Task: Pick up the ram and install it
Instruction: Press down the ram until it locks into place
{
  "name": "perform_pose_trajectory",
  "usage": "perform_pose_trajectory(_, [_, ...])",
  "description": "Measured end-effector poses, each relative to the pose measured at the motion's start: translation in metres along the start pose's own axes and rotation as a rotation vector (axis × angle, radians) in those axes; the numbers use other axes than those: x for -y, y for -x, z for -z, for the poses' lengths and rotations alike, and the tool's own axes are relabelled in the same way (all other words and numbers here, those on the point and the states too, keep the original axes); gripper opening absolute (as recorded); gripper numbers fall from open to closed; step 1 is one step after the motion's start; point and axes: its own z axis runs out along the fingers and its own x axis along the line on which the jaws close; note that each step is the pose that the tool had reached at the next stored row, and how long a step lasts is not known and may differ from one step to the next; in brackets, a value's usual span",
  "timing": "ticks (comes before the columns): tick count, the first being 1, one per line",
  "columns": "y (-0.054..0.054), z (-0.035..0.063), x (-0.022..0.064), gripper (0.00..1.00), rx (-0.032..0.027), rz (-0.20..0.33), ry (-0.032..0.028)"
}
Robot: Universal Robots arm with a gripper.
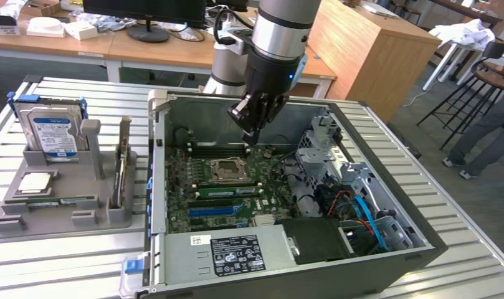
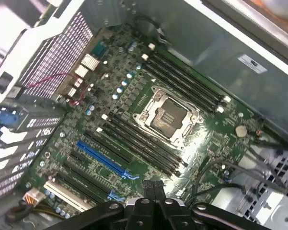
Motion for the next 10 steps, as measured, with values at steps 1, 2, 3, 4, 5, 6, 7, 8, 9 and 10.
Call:
perform_pose_trajectory(1, [0.0,0.0,0.0,0.1,0.0002,-0.014,-0.0003])
perform_pose_trajectory(2, [-0.0001,0.0,0.0,0.1,0.0004,-0.03,-0.0008])
perform_pose_trajectory(3, [-0.0001,-0.0001,0.0,0.1,0.0007,-0.045,-0.0012])
perform_pose_trajectory(4, [-0.0001,-0.0001,-0.0001,0.1,0.0009,-0.059,-0.0016])
perform_pose_trajectory(5, [-0.0001,-0.0001,-0.0001,0.1,0.0012,-0.074,-0.002])
perform_pose_trajectory(6, [-0.0002,-0.0002,-0.0001,0.1,0.0014,-0.09,-0.0024])
perform_pose_trajectory(7, [-0.0002,-0.0002,-0.0001,0.1,0.0016,-0.105,-0.0027])
perform_pose_trajectory(8, [-0.0002,-0.0002,-0.0001,0.1,0.0019,-0.119,-0.0032])
perform_pose_trajectory(9, [-0.0003,-0.0002,-0.0002,0.1,0.0021,-0.134,-0.0036])
perform_pose_trajectory(10, [-0.0003,-0.0003,-0.0002,0.1,0.0024,-0.149,-0.0039])
